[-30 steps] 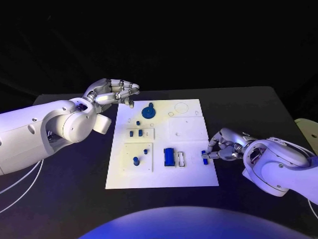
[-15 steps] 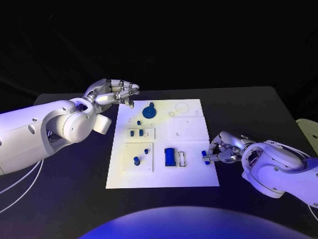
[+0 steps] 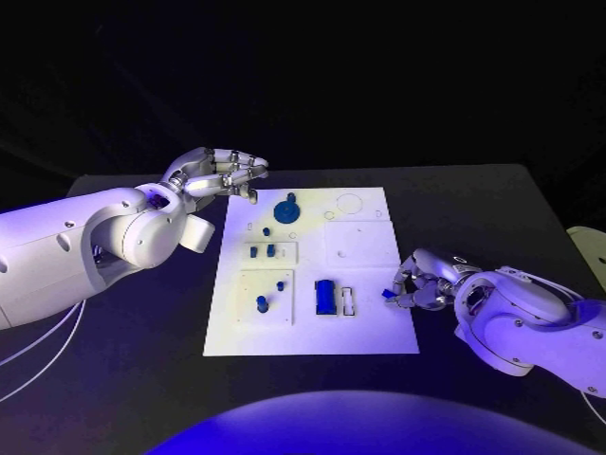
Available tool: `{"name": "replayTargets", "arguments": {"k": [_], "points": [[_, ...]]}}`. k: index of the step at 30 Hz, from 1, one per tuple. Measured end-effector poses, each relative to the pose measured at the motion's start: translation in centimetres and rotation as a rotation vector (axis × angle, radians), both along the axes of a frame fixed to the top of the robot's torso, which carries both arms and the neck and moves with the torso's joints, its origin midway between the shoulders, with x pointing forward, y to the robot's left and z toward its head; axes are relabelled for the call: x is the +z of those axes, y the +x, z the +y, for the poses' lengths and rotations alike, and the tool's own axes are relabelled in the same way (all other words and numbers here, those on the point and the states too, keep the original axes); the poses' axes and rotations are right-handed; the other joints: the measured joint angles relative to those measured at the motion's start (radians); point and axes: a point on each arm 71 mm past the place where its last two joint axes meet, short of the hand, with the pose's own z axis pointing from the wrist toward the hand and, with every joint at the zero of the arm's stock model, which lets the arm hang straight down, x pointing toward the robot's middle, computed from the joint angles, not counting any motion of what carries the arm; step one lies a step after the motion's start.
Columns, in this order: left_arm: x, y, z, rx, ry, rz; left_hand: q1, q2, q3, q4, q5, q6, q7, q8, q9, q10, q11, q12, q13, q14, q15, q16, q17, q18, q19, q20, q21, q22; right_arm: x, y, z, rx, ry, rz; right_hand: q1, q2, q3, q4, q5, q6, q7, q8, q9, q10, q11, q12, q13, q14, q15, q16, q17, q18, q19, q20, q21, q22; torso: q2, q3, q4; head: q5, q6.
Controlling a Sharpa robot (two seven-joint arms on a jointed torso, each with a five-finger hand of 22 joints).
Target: Assemble the parts on the task board
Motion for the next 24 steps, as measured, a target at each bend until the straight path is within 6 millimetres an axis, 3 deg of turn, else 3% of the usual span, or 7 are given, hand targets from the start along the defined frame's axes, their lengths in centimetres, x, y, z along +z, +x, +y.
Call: {"name": "replayTargets", "arguments": {"k": [8, 12, 13, 15, 21, 22, 24], "points": [[0.0, 0.0, 0.0, 0.0, 0.0, 0.001, 0.0, 0.0, 0.0, 0.0, 0.0, 0.0, 0.0, 0.0, 0.0, 0.0, 0.0, 0.0, 0.0, 0.0, 0.0, 0.0, 0.0, 0.0, 0.0, 0.0, 0.0, 0.0, 0.0, 0.0, 0.5, 0.028, -0.017, -0.008, 0.029, -0.022, 0.047, 0.007, -0.005, 0.007, 0.0, -0.009, -0.001, 0.0, 0.0, -0.008, 0.0, -0.001, -0.002, 0.0, 0.0, 0.0, 0.0, 0.0, 0.0, 0.0, -0.001, -0.0014, 0.0, -0.003, 0.0], [0.0, 0.0, 0.0, 0.0, 0.0, 0.001, 0.0, 0.0, 0.002, 0.002, 0.004, 0.0, 0.0, 0.004, 0.001, 0.0, 0.0, 0.005, 0.0, 0.0, 0.0, 0.0, -0.001, 0.0, 0.0, 0.0, 0.0, -0.001, 0.1, 0.0, 0.7, 0.043, -0.025, -0.015, 0.047, -0.039, 0.111, 0.011, -0.018, 0.015, -0.001, -0.017, -0.003, 0.0, 0.0, -0.012, 0.0, 0.0, -0.003, 0.0, 0.0, 0.0, 0.0, -0.007, 0.0, 0.0, -0.002, -0.0015, 0.0001, -0.003, 0.0], [0.0, 0.0, 0.0, 0.0, 0.0, 0.001, 0.0, 0.0, 0.003, 0.003, 0.004, 0.0, 0.0, 0.006, 0.001, 0.0, 0.0, 0.005, 0.0, 0.0, 0.0, 0.0, -0.001, 0.0, 0.0, 0.0, 0.0, -0.001, 0.1, 0.0, 0.8, 0.046, -0.025, -0.017, 0.048, -0.04, 0.122, 0.011, -0.018, 0.016, -0.003, -0.02, -0.02, 0.0, 0.0, -0.012, -0.001, 0.0, -0.003, 0.0, 0.0, 0.0, 0.0, -0.007, 0.0, 0.0, -0.002, -0.0015, 0.0001, -0.002, 0.0], [0.0, 0.0, 0.1, 0.0, 0.001, 0.001, 0.0, 0.0, 0.003, 0.003, 0.004, 0.0, 0.0, 0.006, 0.001, 0.0, 0.0, 0.005, 0.0, 0.0, 0.0, 0.0, -0.001, 0.0, 0.0, 0.0, 0.0, -0.001, 0.2, -0.1, 1.0, 0.052, -0.026, -0.021, 0.05, -0.043, 0.161, 0.011, -0.017, 0.022, -0.001, -0.026, -0.038, 0.002, -0.002, -0.014, -0.002, 0.0, -0.003, 0.0, 0.0, 0.0, 0.0, -0.007, 0.004, 0.0, -0.002, -0.0014, 0.0004, -0.002, 0.0], [0.0, 0.0, 0.1, 0.0, 0.001, 0.001, 0.0, 0.0, 0.003, 0.003, 0.004, 0.0, 0.0, 0.006, 0.001, 0.0, 0.0, 0.005, 0.0, 0.0, 0.0, 0.0, -0.001, 0.0, 0.0, 0.0, 0.0, -0.001, 0.3, -0.6, 1.6, 0.063, -0.008, -0.019, 0.043, -0.038, 0.324, 0.018, 0.037, 0.021, -0.001, -0.035, -0.04, 0.005, -0.014, -0.01, -0.042, 0.0, -0.007, 0.0, 0.0, 0.0, 0.0, -0.007, 0.014, 0.0, -0.002, -0.0013, 0.0005, -0.002, 0.0], [0.0, 0.0, 0.1, 0.0, 0.001, 0.001, 0.0, 0.0, 0.003, 0.003, 0.004, 0.0, 0.0, 0.006, 0.001, 0.0, 0.0, 0.005, 0.0, 0.0, 0.0, 0.0, -0.001, 0.0, 0.0, 0.0, 0.0, -0.001, 0.4, -0.6, 1.6, 0.062, -0.007, -0.019, 0.038, -0.04, 0.328, 0.021, 0.037, 0.021, -0.001, -0.035, -0.039, 0.005, -0.015, -0.01, -0.046, 0.0, -0.007, 0.0, 0.0, 0.0, 0.0, -0.007, 0.014, 0.0, -0.002, -0.0013, 0.0005, -0.002, 0.0], [0.0, 0.0, 0.0, 0.0, 0.001, 0.001, 0.0, 0.0, 0.003, 0.003, 0.004, 0.0, 0.0, 0.006, 0.001, 0.0, 0.0, 0.005, 0.0, 0.0, 0.0, 0.0, -0.001, 0.0, 0.0, 0.0, 0.0, -0.001, 0.4, -0.6, 2.0, 0.06, 0.005, -0.013, -0.019, -0.063, 0.418, 0.02, 0.029, 0.017, -0.001, -0.035, -0.038, 0.011, -0.021, -0.006, -0.055, 0.0, -0.01, 0.0, 0.0, 0.0, 0.0, -0.007, 0.02, 0.0, -0.002, -0.0012, 0.0003, -0.002, 0.0]]}}
